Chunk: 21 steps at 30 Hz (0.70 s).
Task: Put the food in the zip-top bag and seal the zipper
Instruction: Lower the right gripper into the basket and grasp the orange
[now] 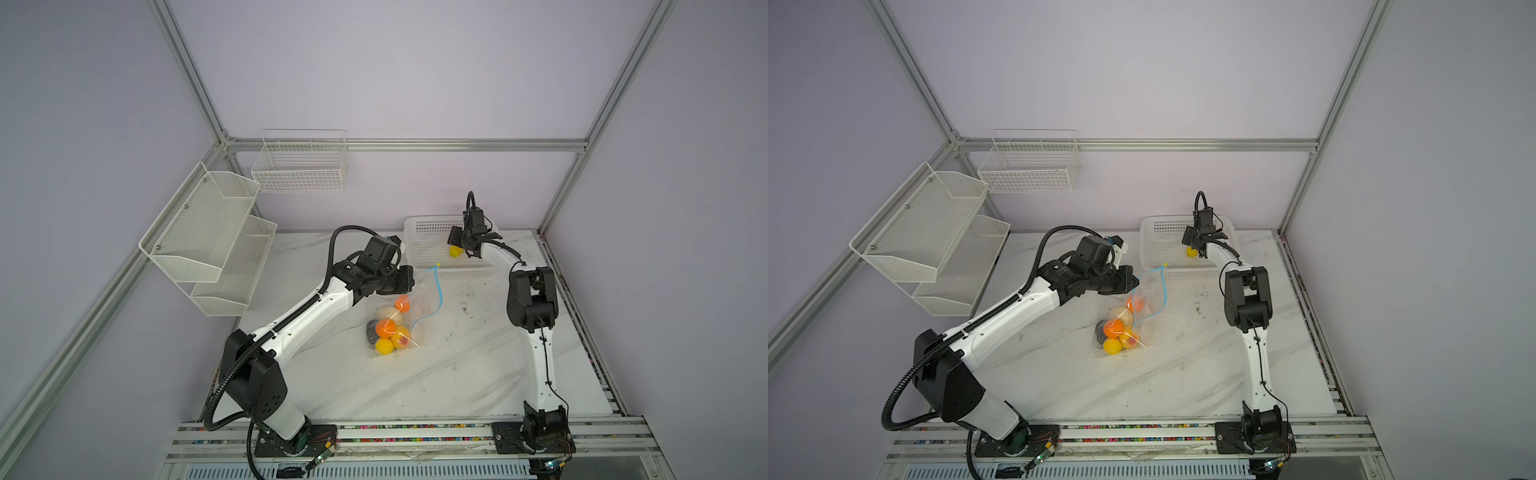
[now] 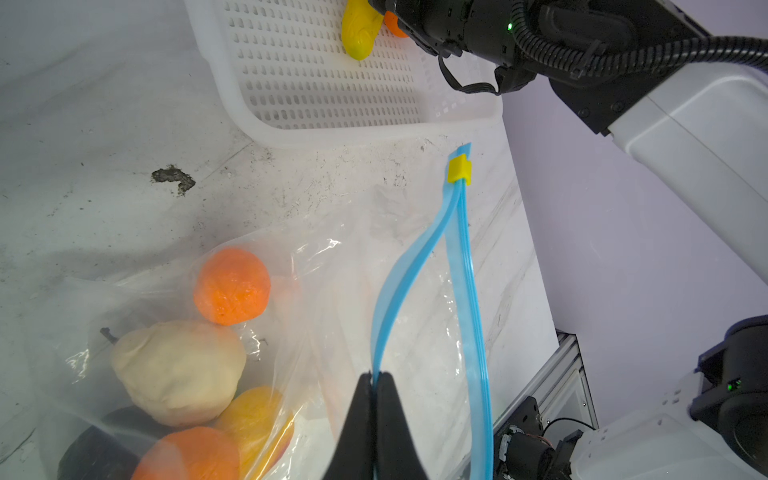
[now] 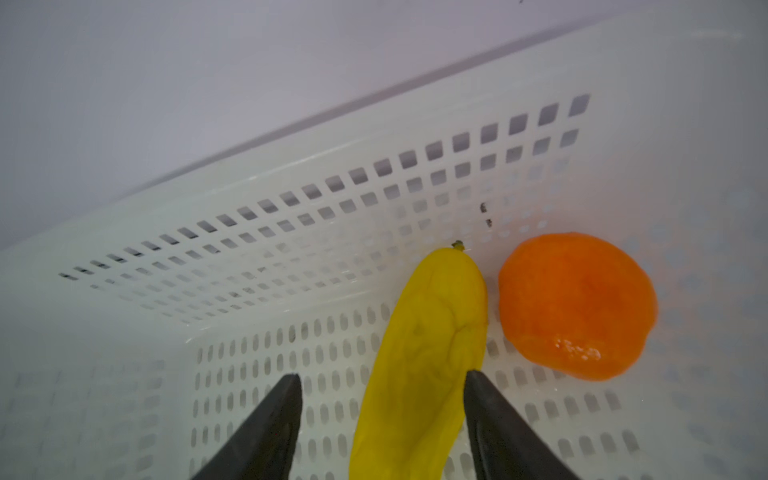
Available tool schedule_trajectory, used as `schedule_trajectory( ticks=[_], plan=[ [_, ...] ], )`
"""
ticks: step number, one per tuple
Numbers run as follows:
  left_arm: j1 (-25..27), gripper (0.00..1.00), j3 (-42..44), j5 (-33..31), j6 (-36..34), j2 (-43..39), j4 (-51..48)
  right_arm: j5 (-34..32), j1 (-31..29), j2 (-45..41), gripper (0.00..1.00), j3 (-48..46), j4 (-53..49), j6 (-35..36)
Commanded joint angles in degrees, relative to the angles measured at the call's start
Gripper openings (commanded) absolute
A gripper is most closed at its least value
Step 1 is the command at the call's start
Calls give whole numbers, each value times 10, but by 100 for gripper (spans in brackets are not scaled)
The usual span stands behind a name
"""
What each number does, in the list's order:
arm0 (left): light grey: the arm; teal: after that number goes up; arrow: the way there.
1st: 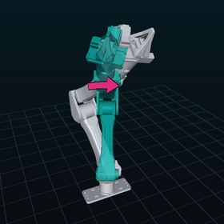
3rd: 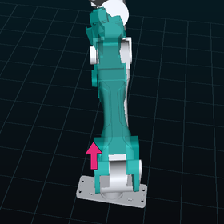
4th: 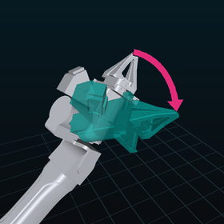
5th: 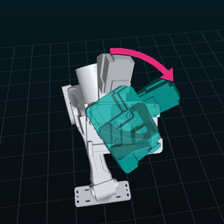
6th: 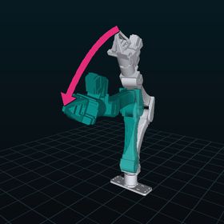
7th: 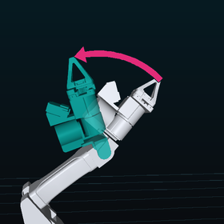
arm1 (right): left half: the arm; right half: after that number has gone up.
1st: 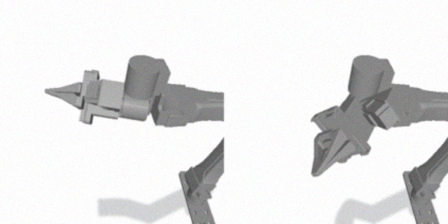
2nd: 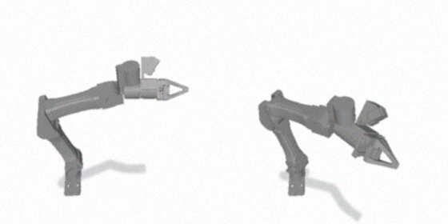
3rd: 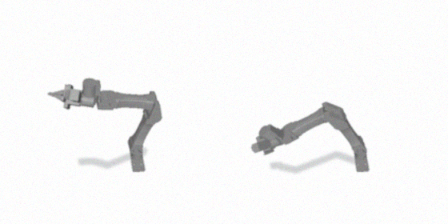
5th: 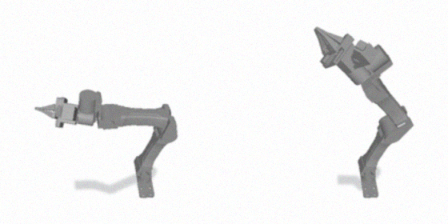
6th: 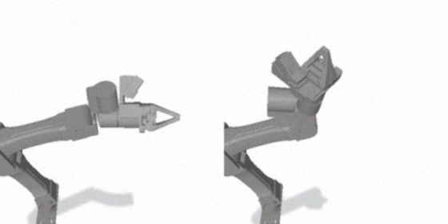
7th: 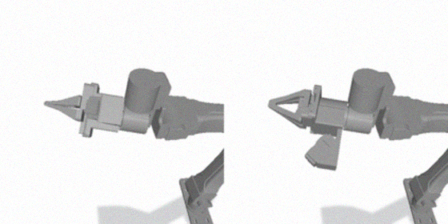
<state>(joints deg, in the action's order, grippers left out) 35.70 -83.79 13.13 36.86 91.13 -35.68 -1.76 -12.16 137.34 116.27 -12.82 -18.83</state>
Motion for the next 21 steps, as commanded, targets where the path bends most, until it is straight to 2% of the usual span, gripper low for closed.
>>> schedule_trajectory(
  ticks=[1,9,21],
  plan=[
    [0,0,-47,7,-3,-3,5,4,4,28,67,21,-6,-12],
    [-1,0,-45,5,-6,-7,1,-22,7,46,67,33,-18,-4],
    [-2,0,-42,2,-7,-11,-1,12,7,62,68,58,-34,-5]
  ],
)
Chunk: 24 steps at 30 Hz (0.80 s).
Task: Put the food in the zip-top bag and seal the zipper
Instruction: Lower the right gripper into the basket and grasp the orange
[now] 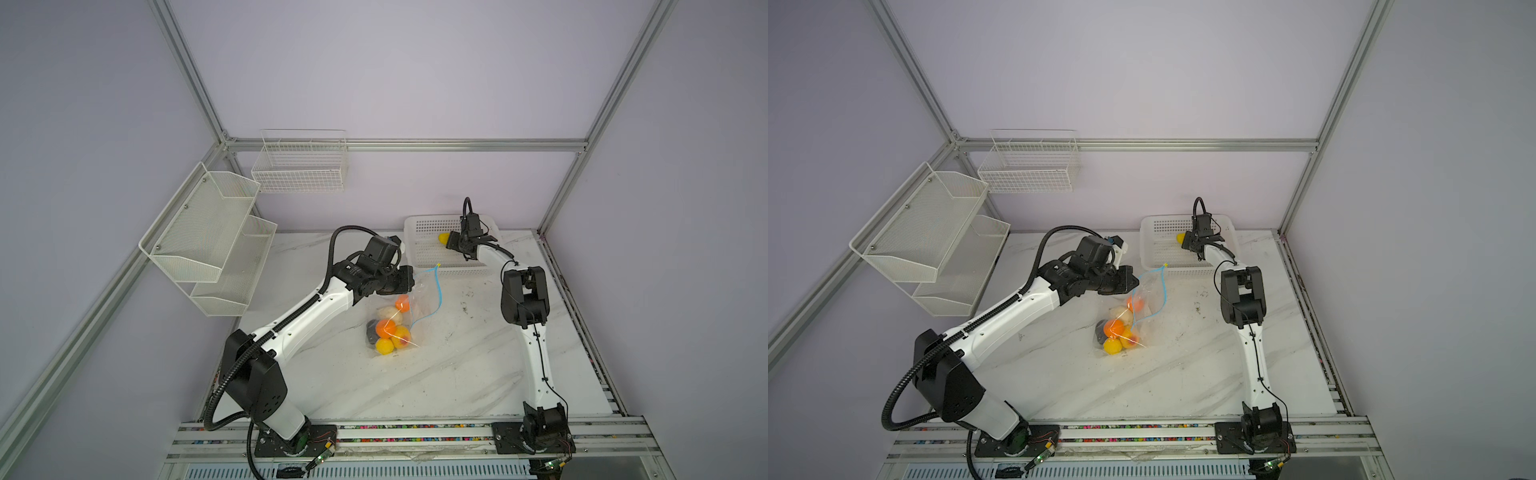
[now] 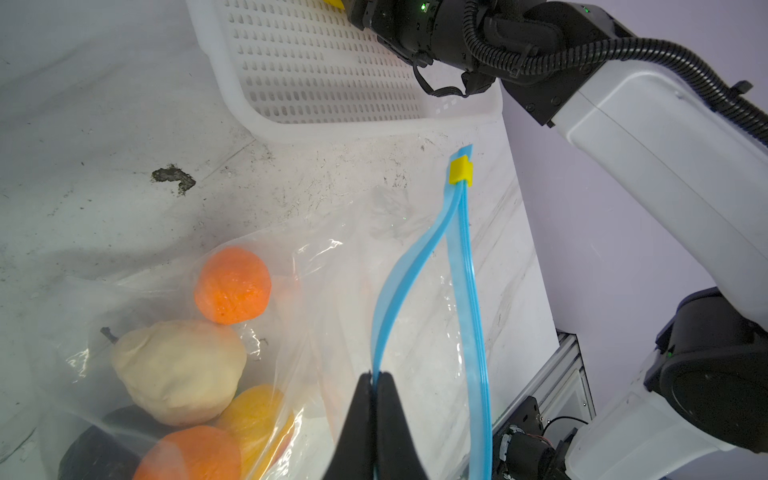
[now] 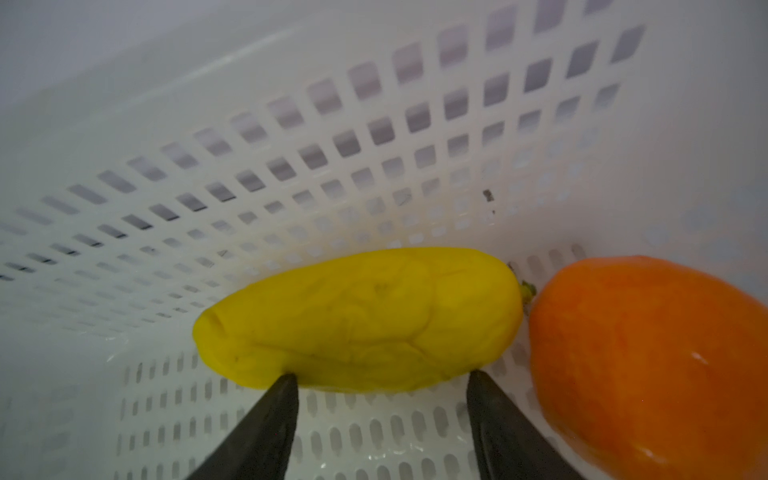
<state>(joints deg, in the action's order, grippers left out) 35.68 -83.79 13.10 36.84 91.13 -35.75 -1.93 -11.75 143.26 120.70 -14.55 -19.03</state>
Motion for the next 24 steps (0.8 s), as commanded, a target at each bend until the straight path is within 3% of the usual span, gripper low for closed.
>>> schedule_trajectory(
  ticks=[1,6,9,18,24],
  plan=[
    [-2,0,-41,2,-7,-11,0,19,3,-2,69,14,-17,-2],
    [-2,0,-42,3,-6,-8,0,30,3,-44,69,11,-16,7],
    [-3,0,-43,4,-7,-6,0,-5,4,-60,70,10,-15,29],
    [-2,0,-33,-3,-7,-18,-1,-65,28,-43,73,22,-27,72],
    [-2,0,-30,-4,-3,-23,-1,-63,43,-21,75,32,-43,87]
  ],
)
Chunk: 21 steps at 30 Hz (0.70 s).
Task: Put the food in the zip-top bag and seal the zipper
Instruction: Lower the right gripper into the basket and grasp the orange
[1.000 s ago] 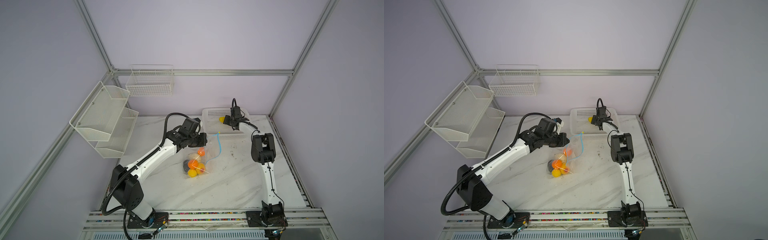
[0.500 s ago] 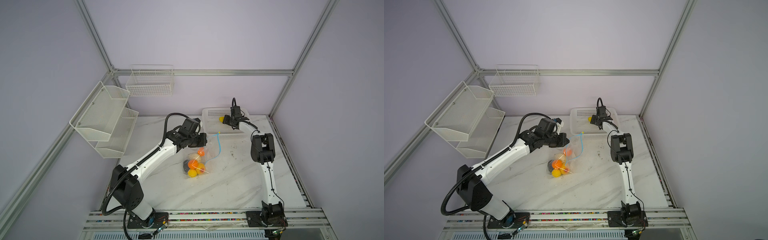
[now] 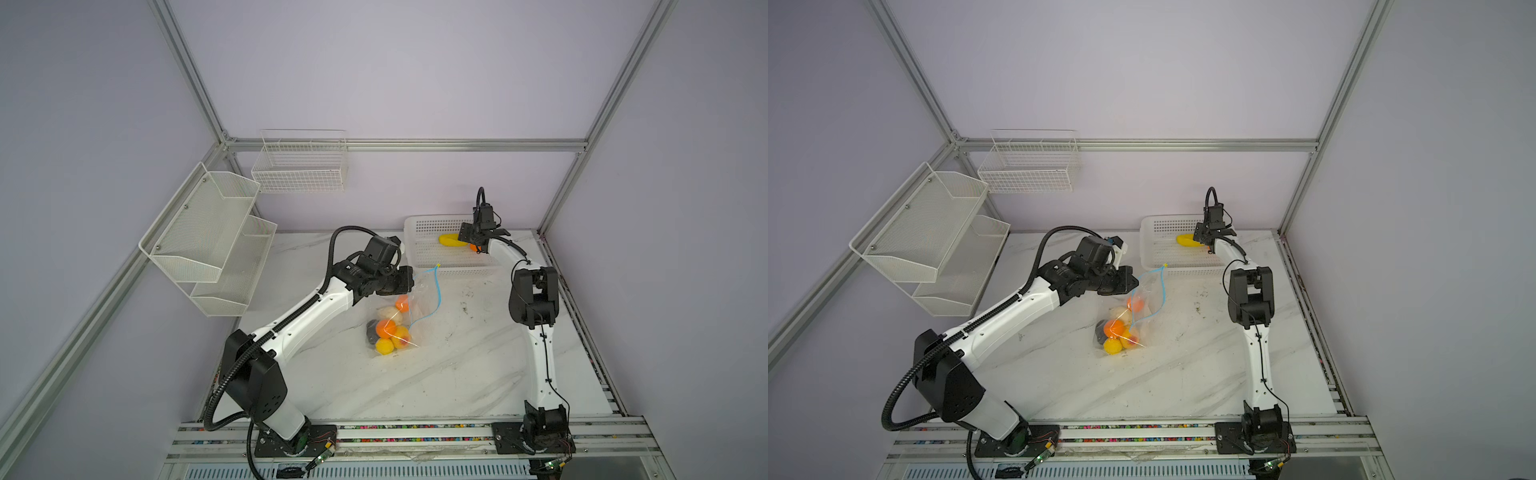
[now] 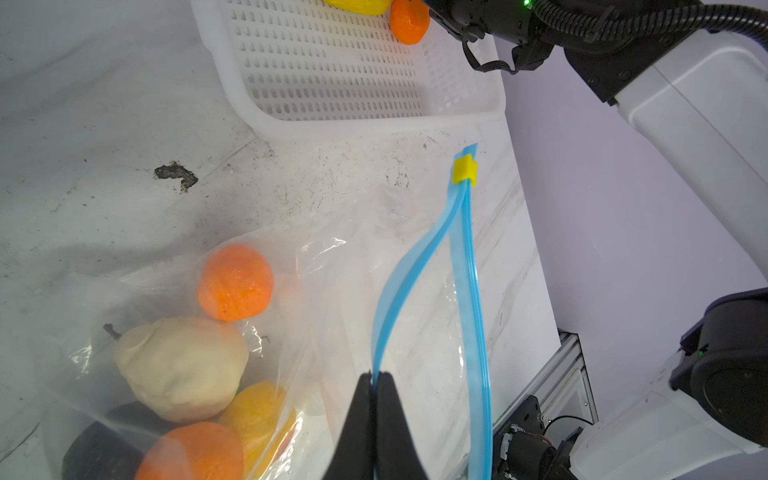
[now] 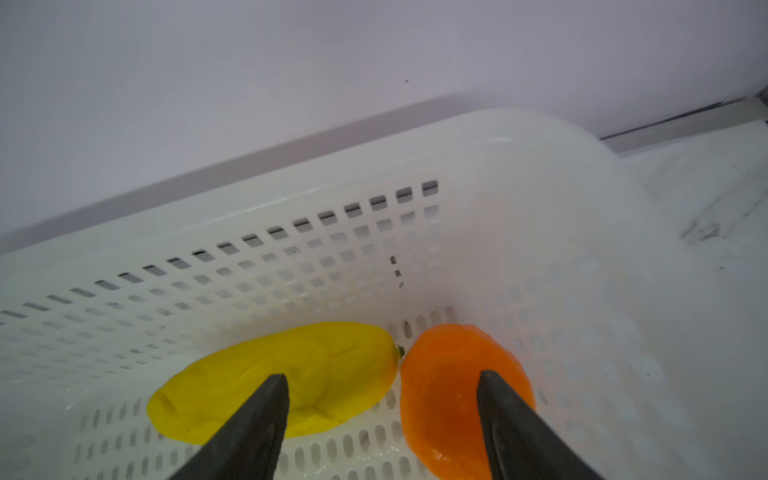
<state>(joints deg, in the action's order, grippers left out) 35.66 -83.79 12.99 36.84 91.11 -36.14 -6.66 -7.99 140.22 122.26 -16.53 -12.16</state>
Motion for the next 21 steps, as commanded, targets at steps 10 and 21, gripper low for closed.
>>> schedule_trajectory(
  ticks=[10,21],
  plan=[
    [-2,0,-30,0,1,-23,3,-39,9,26,73,7,-24,29],
    [-1,0,-31,0,2,-22,3,-28,10,45,69,9,-24,25]
  ],
)
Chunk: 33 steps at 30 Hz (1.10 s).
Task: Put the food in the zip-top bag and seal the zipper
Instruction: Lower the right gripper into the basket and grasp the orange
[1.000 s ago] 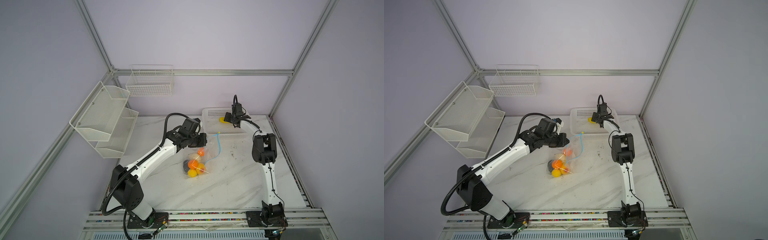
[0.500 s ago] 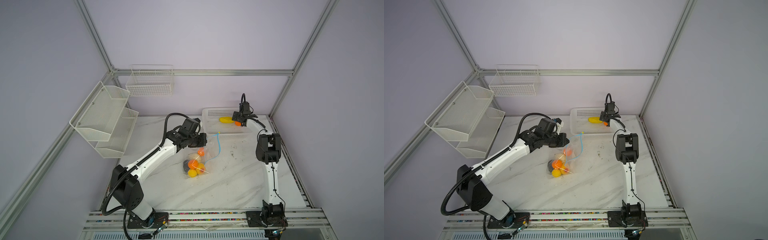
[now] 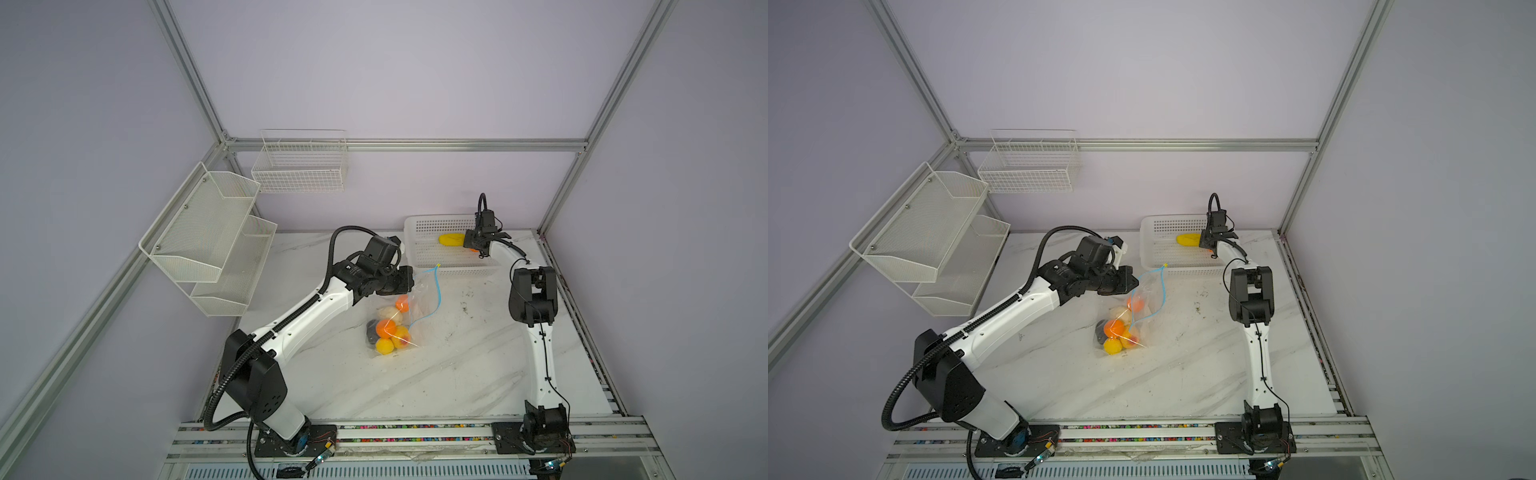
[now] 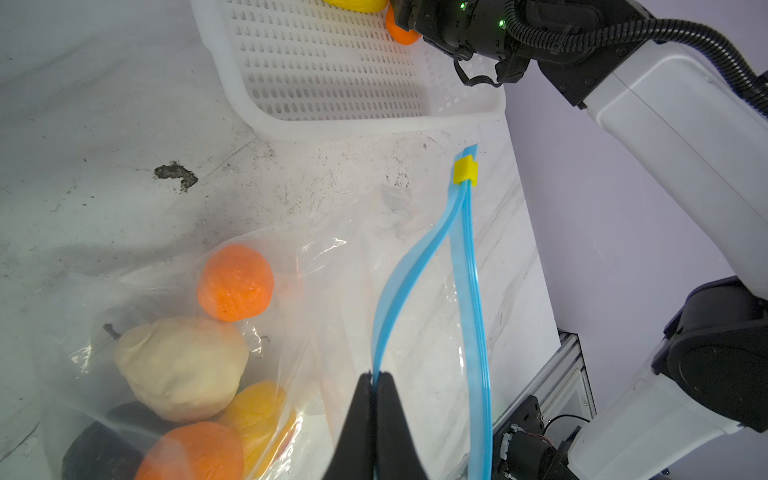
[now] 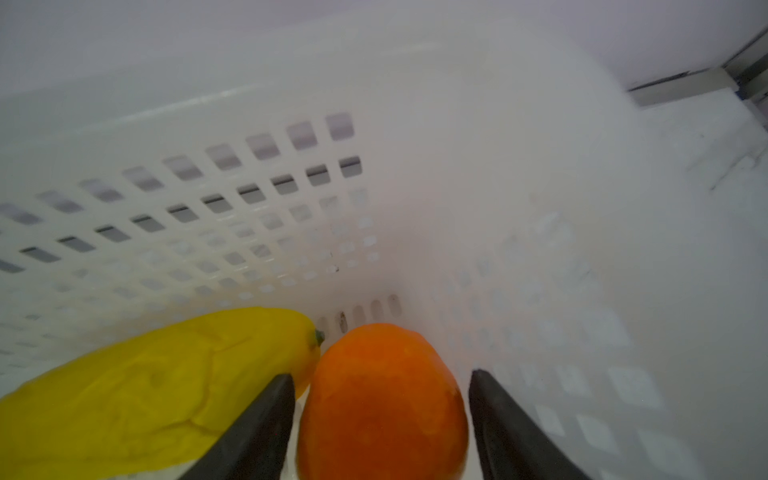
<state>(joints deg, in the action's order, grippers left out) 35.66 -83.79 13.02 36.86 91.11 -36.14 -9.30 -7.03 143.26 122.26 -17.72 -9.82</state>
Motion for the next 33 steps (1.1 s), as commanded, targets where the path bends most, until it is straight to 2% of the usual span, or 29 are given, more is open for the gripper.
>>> schedule_trajectory(
  ticks=[1,11,19,33],
  plan=[
    [0,0,-31,0,1,-22,3,0,0,15,69,10,-11,0],
    [-1,0,-32,1,1,-21,3,22,0,22,66,11,-10,-8],
    [-1,0,-30,0,0,-23,3,22,0,14,59,6,-7,-8],
    [-2,0,-30,0,1,-23,3,37,0,-48,55,-14,-4,-13]
  ],
)
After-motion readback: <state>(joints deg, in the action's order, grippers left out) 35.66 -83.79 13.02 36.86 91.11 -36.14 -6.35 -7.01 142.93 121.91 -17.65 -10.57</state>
